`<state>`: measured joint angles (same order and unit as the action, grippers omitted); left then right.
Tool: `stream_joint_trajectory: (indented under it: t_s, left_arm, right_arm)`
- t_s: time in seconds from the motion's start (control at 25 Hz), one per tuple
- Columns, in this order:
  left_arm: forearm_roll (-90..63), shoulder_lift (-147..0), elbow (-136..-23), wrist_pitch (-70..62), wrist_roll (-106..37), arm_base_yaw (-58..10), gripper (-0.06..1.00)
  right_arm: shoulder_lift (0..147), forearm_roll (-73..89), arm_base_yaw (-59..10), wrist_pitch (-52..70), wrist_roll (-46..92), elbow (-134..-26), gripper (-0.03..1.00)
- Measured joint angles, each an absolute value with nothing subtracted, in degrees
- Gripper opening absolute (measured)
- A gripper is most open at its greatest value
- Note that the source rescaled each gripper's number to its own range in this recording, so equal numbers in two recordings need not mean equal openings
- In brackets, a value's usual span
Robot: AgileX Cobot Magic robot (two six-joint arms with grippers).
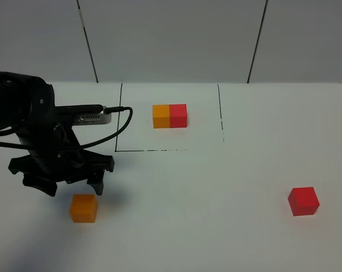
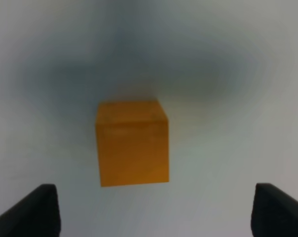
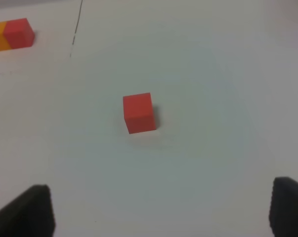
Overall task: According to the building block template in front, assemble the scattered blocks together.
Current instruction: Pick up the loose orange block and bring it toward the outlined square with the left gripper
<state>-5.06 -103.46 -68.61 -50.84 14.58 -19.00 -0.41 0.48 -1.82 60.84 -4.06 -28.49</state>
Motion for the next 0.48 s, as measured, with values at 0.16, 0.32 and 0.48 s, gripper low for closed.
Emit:
stream_joint_trajectory:
  t_s: [0.16, 0.32, 0.48]
  left_arm:
    - [-2.09, -103.71, -68.61, -51.67, 16.06, -19.0, 0.69]
    - [-1.83, -103.71, -68.61, -51.67, 16.57, -19.0, 0.69]
    - [-1.83, -104.11, -68.61, -51.67, 16.75, -19.05, 0.69]
  right_arm:
    - [-0.41, 0.48, -1.82, 60.84, -4.06, -28.49, 0.74]
    - [-0.41, 0.48, -1.82, 60.84, -4.06, -28.49, 0.74]
    - [-0.41, 0.48, -1.82, 60.84, -4.06, -28.49, 0.74]
